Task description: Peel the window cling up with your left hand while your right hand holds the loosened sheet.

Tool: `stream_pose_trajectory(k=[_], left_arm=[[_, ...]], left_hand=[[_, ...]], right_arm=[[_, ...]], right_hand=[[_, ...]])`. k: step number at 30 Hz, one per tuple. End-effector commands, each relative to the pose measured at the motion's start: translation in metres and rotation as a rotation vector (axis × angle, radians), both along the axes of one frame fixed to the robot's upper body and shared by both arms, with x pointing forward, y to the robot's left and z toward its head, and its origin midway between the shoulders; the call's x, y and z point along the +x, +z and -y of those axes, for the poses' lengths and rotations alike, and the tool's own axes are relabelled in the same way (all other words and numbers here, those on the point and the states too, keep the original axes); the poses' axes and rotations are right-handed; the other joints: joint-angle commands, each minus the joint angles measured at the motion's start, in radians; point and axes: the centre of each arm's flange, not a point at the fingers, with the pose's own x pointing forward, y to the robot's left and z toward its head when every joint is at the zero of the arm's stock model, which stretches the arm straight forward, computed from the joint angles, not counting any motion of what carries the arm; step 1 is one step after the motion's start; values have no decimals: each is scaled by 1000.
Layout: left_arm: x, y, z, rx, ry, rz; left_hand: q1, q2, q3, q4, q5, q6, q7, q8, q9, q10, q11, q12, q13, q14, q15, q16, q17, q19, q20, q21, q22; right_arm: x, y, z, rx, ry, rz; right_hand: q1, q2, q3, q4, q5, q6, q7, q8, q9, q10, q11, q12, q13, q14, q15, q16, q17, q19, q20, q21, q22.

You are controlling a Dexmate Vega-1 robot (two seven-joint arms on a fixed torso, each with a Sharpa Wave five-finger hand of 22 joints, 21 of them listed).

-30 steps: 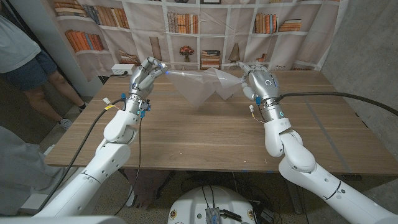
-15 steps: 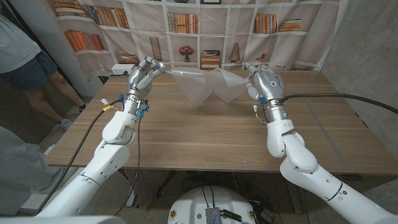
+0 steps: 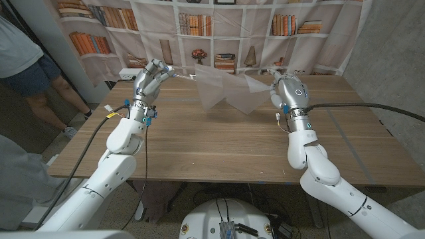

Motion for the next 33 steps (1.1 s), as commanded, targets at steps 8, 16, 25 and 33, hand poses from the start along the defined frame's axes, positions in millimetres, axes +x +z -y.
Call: stream_pose_trajectory(k=[8,16,25,33], left_arm=[[-5,0,-6,-17,13,2],[-10,-2,-10,-27,28,12],[-16,-2,-21,-36,66,23],[-24,1,-28,-44,82,45]], left_hand=[[0,-2,-1,-2,5,2,-1,6,3,8,-1,4,6,6,-113,-4,4,-5,-70,-3,-1],[0,0,-2,-1,5,2,1,8,4,9,-2,4,6,5,-114,-7,5,-7,-70,-4,0],[-1,0,-3,0,5,2,1,7,2,7,-2,2,6,10,-116,-9,4,-7,-70,-6,0],[0,0,-5,-2,5,2,-1,9,4,6,-2,2,6,9,-114,-10,6,-9,-70,-7,0]], right_arm=[[4,-7,23,78,-49,-17],[5,-12,32,105,-67,-30],[7,-17,41,148,-78,-39],[11,-21,50,191,-86,-46]], right_hand=[[18,1,-6,-1,5,7,-7,-1,6,41,-39,6,34,14,-192,5,8,11,-77,8,4],[19,2,-7,-1,4,8,-7,-1,6,40,-38,5,34,18,-192,6,9,11,-77,8,4],[22,2,-8,0,4,13,-9,1,7,39,-38,5,36,23,-193,6,11,13,-78,9,5],[23,3,-9,0,5,16,-9,2,7,39,-38,5,36,27,-193,7,12,15,-78,11,5]])
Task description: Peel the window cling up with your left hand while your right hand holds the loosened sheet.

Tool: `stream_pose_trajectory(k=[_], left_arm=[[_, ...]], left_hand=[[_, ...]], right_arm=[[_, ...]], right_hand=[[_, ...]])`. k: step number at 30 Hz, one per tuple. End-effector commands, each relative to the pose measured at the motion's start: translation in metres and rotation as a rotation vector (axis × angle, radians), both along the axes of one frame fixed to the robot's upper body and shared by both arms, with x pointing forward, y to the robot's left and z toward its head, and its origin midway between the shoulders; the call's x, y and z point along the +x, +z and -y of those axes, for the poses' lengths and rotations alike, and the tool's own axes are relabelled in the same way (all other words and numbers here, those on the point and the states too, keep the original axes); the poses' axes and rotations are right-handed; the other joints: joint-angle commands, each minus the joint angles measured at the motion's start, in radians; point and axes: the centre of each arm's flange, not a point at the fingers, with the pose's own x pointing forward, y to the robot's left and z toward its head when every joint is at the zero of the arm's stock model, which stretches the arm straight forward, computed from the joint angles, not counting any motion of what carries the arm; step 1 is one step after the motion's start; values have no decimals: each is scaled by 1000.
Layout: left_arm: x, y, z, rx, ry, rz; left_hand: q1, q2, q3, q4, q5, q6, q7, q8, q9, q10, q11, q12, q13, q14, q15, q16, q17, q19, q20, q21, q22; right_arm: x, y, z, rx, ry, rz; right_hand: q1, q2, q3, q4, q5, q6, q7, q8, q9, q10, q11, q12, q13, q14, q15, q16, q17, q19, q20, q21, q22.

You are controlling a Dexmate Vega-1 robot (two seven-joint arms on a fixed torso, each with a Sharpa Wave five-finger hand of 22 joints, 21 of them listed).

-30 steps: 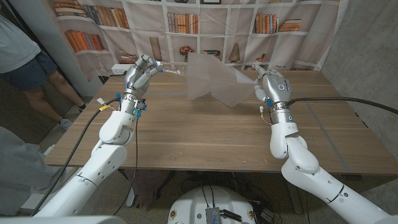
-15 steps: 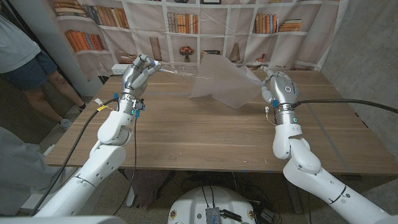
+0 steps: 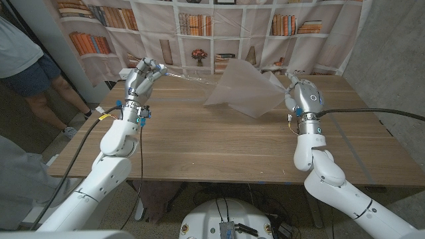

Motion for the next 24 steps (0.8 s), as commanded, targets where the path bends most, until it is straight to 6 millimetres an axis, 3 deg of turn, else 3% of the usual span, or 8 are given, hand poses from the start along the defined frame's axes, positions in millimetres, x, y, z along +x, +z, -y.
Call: stream_pose_trajectory(k=[1,24], left_arm=[[-9,3,-10,-9,33,25],[-23,1,-20,-10,50,44]], left_hand=[[0,1,-5,-1,8,1,-2,9,5,6,-2,2,3,7,-116,-2,4,-5,-66,-1,0],[1,1,-7,-1,10,1,1,7,-1,6,-2,1,4,7,-116,-9,3,-5,-65,-4,0]], right_arm=[[4,-6,13,54,-15,-11],[22,-25,38,166,-60,-81]], right_hand=[[10,5,-3,0,5,10,-4,2,2,40,-36,7,36,13,-193,7,3,6,-77,7,5],[14,6,-6,1,6,15,-4,3,4,36,-35,6,37,21,-193,7,6,6,-80,9,7]])
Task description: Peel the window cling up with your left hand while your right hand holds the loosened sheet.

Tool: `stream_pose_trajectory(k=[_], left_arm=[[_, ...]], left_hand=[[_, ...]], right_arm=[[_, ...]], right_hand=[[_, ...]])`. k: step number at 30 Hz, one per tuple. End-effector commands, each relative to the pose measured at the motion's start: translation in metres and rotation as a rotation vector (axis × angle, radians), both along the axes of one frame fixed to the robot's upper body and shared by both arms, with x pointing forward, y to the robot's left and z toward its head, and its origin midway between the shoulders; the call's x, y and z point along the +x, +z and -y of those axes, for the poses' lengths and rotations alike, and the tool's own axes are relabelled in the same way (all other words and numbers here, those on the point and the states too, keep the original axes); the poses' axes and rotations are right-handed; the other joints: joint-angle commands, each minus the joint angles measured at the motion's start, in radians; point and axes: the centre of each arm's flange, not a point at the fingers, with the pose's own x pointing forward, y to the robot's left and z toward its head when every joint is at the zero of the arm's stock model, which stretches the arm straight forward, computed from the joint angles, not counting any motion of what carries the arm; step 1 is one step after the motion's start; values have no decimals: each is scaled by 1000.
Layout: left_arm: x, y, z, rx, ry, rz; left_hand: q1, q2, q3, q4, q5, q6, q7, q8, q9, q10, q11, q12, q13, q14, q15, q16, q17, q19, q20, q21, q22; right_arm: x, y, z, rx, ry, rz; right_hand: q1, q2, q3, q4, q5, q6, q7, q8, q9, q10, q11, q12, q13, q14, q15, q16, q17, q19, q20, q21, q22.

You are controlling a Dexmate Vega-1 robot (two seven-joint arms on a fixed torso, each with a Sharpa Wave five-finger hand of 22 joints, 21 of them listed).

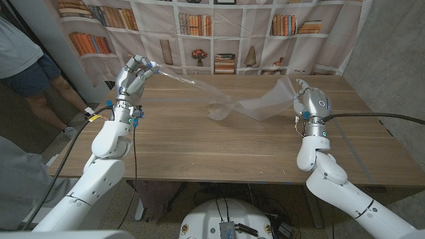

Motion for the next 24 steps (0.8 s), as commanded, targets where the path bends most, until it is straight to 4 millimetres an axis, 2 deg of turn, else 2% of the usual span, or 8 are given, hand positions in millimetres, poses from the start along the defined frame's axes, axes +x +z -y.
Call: stream_pose_trajectory(k=[1,16,24], left_arm=[[-7,-1,-4,2,10,12],[-18,-9,-16,-46,45,16],[-31,-3,-27,-43,90,36]], left_hand=[[1,2,-6,-1,5,-2,0,5,2,7,-2,1,5,6,-117,-5,4,-5,-65,-2,0],[2,2,-9,-1,5,-3,0,7,4,6,-2,1,6,5,-117,-7,6,-5,-66,-5,-1],[2,2,-10,-2,5,-3,2,6,1,4,-2,0,6,4,-116,-10,5,-5,-64,-5,0]], right_arm=[[7,-8,10,48,-21,-28],[16,-11,22,71,-45,-71],[22,-20,32,110,-71,-103]], right_hand=[[6,4,-6,1,9,10,1,3,4,36,-35,4,37,13,-189,6,2,5,-82,4,2],[9,4,-8,2,9,10,2,2,5,33,-34,3,37,14,-189,4,3,4,-82,5,3],[10,4,-9,2,10,11,0,2,5,33,-34,3,37,14,-189,3,4,4,-82,6,3]])
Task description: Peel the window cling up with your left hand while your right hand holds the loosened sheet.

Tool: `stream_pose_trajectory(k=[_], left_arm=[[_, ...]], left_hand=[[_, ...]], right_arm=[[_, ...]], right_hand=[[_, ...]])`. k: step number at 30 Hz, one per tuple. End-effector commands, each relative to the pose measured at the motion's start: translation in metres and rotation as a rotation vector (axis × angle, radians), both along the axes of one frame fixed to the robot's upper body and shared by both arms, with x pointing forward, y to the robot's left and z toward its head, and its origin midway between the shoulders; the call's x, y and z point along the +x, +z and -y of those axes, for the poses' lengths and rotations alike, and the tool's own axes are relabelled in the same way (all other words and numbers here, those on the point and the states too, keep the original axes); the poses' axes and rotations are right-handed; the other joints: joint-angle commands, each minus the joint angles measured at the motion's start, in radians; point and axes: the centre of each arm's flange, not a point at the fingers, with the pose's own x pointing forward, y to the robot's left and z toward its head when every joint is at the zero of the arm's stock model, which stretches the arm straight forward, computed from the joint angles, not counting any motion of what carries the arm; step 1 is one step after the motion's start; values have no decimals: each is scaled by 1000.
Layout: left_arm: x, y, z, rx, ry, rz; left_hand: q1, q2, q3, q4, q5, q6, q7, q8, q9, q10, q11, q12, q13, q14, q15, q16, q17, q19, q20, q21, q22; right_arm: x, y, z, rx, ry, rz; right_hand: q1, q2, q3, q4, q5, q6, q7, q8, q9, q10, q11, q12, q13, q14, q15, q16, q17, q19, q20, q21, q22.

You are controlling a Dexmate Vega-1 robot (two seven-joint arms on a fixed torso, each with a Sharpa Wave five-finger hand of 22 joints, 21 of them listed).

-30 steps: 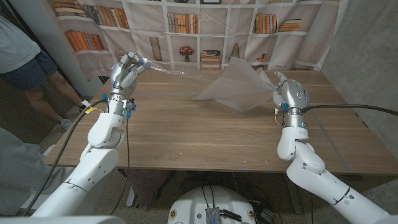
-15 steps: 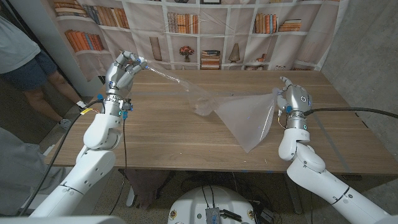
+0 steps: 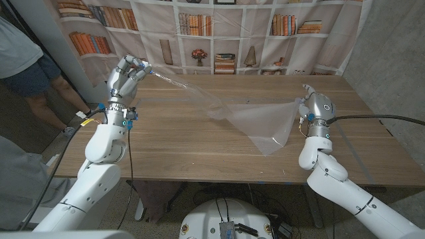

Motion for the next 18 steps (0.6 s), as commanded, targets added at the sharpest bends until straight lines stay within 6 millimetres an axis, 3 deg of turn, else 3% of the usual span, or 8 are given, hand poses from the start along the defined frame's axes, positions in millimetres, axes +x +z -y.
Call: stream_pose_trajectory(k=[1,18], left_arm=[[-16,4,-15,-8,60,19],[-33,11,-37,-29,124,67]], left_hand=[[2,3,-2,0,3,-3,3,6,2,5,-2,1,3,2,-117,-2,0,-5,-64,-1,0],[2,2,-4,0,4,-9,1,6,3,3,-2,-1,2,-2,-116,-6,1,-6,-62,-7,-1]], right_arm=[[8,-10,13,43,-31,-46],[10,-22,18,100,-61,-73]], right_hand=[[9,6,-5,-2,10,7,-5,2,5,33,-34,8,37,11,-193,3,4,4,-82,6,3],[11,8,-6,0,10,7,-5,2,6,33,-34,8,37,12,-193,1,6,3,-83,7,4]])
